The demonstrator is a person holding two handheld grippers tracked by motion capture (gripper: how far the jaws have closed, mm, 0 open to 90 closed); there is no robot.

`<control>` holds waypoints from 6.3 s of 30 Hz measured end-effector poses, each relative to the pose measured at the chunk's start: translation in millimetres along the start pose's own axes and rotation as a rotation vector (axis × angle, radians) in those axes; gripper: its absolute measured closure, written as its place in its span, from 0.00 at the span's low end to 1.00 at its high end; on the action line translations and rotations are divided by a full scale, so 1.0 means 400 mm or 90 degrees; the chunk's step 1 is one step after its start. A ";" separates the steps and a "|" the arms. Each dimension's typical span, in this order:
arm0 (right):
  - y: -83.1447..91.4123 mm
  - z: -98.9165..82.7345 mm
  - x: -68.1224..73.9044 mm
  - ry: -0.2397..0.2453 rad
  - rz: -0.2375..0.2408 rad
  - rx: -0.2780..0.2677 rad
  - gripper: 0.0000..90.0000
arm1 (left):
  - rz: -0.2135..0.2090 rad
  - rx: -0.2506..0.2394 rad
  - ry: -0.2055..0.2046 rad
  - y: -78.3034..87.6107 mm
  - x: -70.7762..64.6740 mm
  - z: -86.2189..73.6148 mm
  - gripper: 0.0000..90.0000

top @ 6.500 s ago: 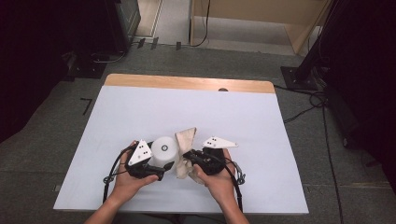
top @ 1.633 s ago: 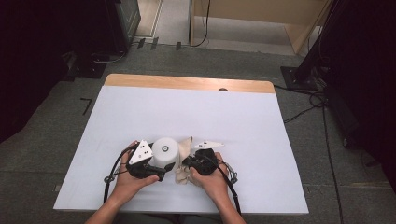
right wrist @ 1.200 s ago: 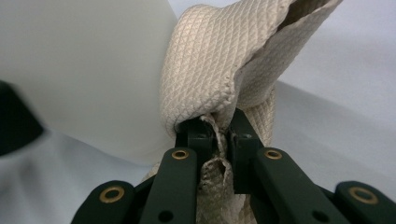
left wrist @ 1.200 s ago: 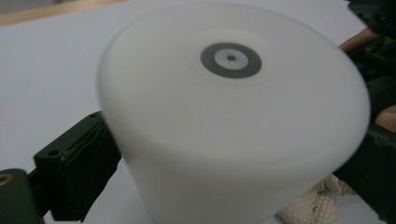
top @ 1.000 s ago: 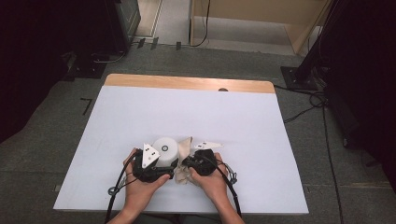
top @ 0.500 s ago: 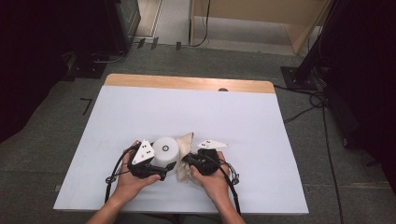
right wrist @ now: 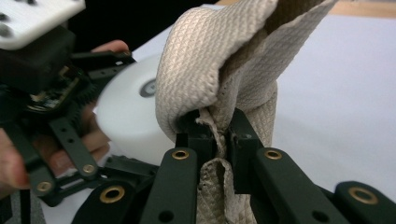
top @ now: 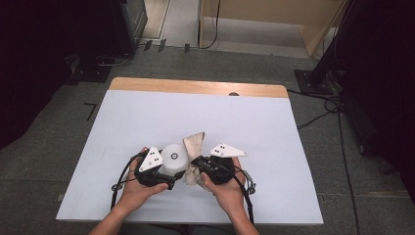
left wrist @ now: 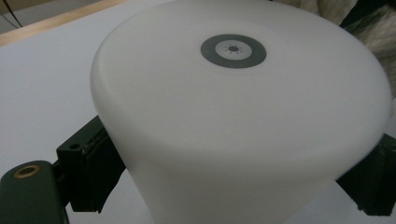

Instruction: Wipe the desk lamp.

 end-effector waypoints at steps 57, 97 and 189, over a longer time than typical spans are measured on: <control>-0.115 -0.102 -0.060 -0.059 -0.013 0.143 0.92 | -0.006 -0.002 -0.001 -0.002 0.002 -0.003 0.09; -0.100 -0.091 -0.066 -0.061 -0.009 0.129 0.92 | 0.108 -0.008 0.066 0.001 -0.031 0.002 0.09; -0.072 -0.064 -0.039 -0.054 -0.006 0.099 0.92 | 0.017 -0.011 -0.012 0.012 -0.006 -0.010 0.09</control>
Point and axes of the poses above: each handheld gripper's, and its own axes: y roughly backward along the jaws, z roughly out of its top, x roughly to its left, the point moved 3 cm from there along -y, roughly forward along the jaws, and after that the axes turned 6 degrees about -z, right-handed, at the moved point
